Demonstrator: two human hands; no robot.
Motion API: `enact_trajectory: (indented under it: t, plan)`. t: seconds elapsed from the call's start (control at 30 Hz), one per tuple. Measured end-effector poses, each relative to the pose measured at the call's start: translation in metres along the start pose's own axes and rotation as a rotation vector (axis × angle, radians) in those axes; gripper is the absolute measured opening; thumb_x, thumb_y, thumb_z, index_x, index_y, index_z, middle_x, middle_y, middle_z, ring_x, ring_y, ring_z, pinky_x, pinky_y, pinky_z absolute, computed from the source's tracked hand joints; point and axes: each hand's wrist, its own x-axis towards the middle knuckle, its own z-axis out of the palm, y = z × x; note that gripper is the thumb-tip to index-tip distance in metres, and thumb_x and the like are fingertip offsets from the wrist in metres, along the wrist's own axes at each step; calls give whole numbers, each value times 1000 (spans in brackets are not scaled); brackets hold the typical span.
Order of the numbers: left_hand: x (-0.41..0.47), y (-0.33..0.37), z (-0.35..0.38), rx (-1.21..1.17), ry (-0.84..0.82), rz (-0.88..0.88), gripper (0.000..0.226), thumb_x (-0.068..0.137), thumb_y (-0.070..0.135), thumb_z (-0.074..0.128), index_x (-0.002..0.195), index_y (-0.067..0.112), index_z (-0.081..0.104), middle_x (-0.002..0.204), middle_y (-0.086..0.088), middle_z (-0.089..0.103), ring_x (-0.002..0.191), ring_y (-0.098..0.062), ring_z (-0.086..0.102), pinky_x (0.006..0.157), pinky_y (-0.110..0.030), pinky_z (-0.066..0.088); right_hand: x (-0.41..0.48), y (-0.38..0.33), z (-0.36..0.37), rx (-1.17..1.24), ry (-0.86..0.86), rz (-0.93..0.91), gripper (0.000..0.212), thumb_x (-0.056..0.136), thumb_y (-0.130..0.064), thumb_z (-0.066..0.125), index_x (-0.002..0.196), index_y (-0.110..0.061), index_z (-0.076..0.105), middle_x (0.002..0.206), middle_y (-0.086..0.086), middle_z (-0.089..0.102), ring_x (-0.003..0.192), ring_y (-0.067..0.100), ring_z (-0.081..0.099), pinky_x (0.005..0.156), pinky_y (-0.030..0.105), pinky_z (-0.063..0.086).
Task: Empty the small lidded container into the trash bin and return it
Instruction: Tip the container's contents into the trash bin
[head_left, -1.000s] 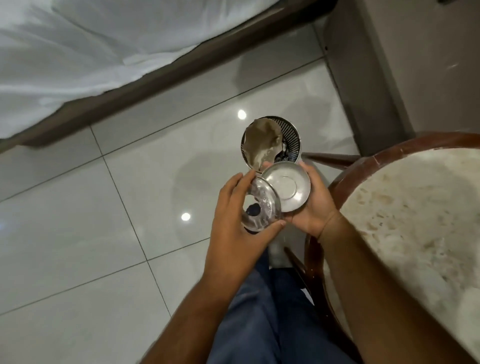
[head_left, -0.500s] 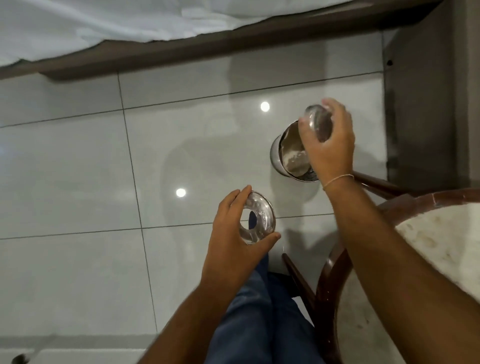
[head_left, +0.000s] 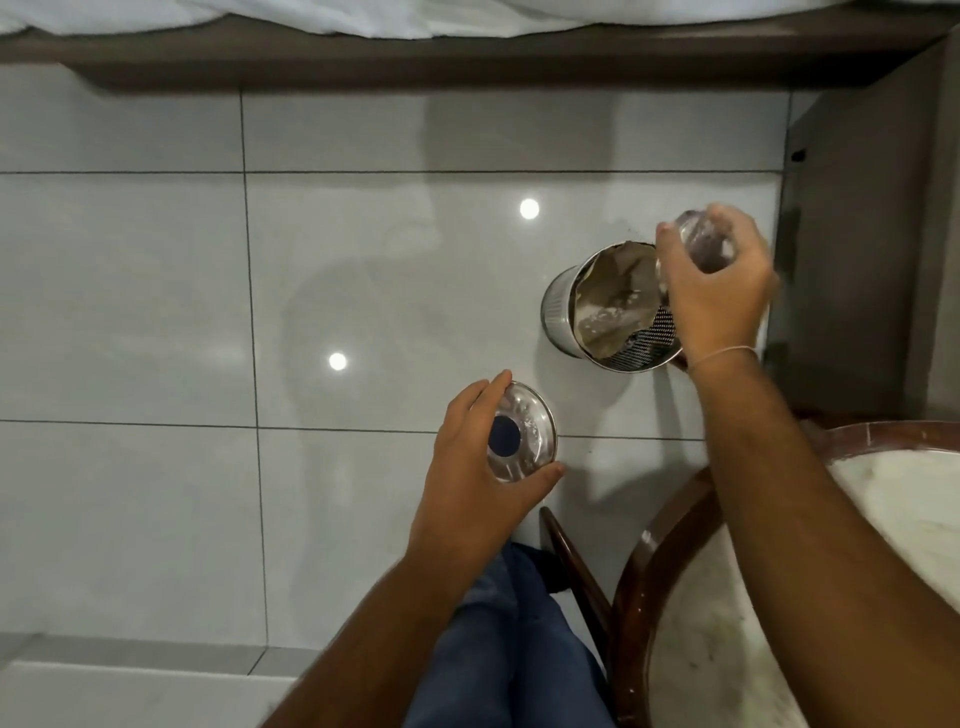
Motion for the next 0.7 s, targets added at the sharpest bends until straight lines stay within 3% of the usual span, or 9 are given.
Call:
enact_trajectory:
  t: [0.07,0.13,0.27,0.33,0.43,0.47,0.53,0.6,0.7]
  plan:
    - [3,0,-1,-6,5,-7,100,79,39,92,162,28,37,162,5,44,148,-14,44,121,-30,43,-2,-12,-11,-3,97,-220,54,95,-48,84,138,-19,68,133,-2,65,118,4,68,100,22,63]
    - [6,0,-2,-2,10,-1,100,79,38,92,162,27,38,162,4,44,148,-15,44,121,-33,44,-8,-9,-5,-55,107,-348,56,96,-44,85,142,-19,64,137,1,64,123,8,66,102,21,61]
    - [6,-4,-3,14,-7,14,101,79,37,93,162,27,37,162,2,44,149,-16,44,121,-33,44,-29,4,20,-199,-156,-23,75,95,-35,87,158,-8,54,154,15,59,141,27,58,121,37,51]
    - [6,-5,-3,10,-9,5,101,79,40,92,162,29,36,163,3,44,149,-16,44,119,-31,45,-19,-2,16,-164,-69,-128,77,94,-41,86,158,-11,54,150,14,61,139,24,60,116,28,53]
    - [9,-7,-4,3,15,4,100,79,38,92,161,28,37,163,1,45,148,-18,46,120,-40,47,-1,-14,3,-79,130,-363,70,93,-50,86,150,-19,59,142,5,64,130,15,63,107,10,51]
    - [10,-7,-4,4,17,9,99,79,37,92,161,28,37,162,0,45,147,-18,46,120,-42,47,-3,-13,4,-89,119,-375,68,93,-46,86,149,-17,60,142,7,64,130,17,64,108,13,52]
    - [10,-5,-3,0,17,17,98,80,35,93,161,29,37,161,1,46,146,-17,47,120,-41,47,-23,-4,11,-204,-54,-184,74,94,-38,87,154,-9,56,148,14,64,137,24,62,115,26,52]
    - [9,0,-1,-20,14,28,99,79,36,93,160,29,38,160,2,47,143,-13,48,119,-36,47,-30,8,8,-247,-118,-65,80,94,-36,88,159,-6,52,154,15,62,142,25,59,120,28,48]
    - [12,2,0,-12,28,60,100,78,41,93,161,28,39,159,4,48,142,-10,48,116,-25,46,-13,-6,-4,-127,84,-326,73,91,-50,88,153,-25,57,144,-4,66,131,7,63,110,17,52]
